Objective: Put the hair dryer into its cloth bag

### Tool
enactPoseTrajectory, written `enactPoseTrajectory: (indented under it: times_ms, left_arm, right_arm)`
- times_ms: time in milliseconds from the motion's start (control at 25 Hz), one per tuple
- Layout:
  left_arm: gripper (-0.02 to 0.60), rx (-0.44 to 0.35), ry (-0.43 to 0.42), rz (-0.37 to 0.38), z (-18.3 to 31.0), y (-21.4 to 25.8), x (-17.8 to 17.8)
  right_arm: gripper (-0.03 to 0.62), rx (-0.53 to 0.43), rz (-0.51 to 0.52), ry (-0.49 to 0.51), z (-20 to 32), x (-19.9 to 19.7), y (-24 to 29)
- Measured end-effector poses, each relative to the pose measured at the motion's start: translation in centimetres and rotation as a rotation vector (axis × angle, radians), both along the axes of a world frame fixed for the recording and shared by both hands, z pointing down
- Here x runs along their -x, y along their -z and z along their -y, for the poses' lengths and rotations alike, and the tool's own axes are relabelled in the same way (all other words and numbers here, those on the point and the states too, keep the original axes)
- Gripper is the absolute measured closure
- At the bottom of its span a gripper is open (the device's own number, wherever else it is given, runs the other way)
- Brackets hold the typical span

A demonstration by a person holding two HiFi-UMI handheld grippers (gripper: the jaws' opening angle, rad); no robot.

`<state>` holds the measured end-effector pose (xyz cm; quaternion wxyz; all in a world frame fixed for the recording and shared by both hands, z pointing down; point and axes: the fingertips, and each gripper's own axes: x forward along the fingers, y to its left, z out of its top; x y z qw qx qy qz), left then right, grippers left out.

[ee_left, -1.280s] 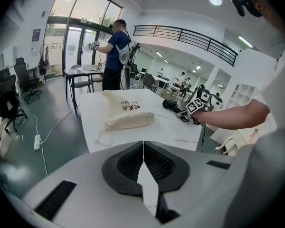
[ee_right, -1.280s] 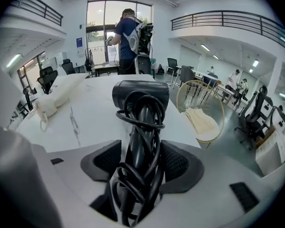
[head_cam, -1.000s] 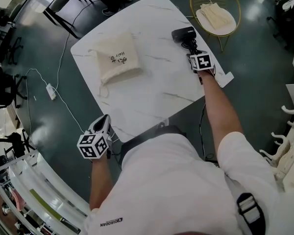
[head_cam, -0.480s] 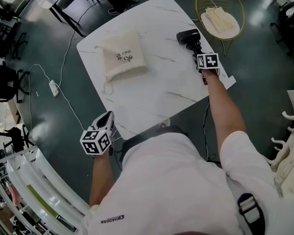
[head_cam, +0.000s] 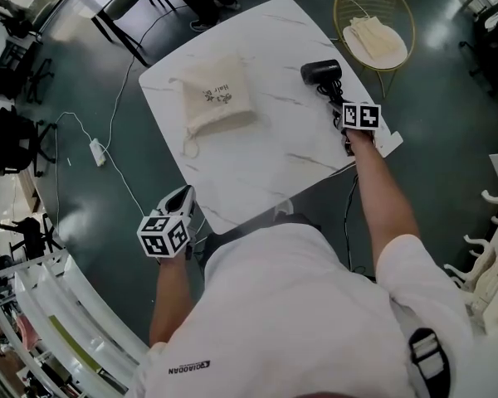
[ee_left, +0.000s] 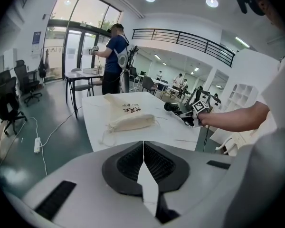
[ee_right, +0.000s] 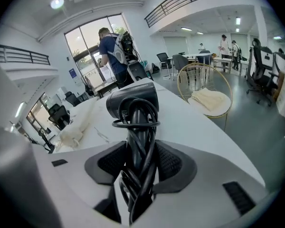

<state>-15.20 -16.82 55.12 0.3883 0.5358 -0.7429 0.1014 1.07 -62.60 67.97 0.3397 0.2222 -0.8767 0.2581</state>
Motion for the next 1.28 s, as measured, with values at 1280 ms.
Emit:
enactPoseTrajectory:
  times_ms: [1280]
  left_arm:
    - [0.552, -0.102, -0.469, -0.037, 1.5, -1.2, 9.5]
  right_arm:
    - [0.384, 0.311, 0.608, -0.372, -28.7, 1.0, 11.4]
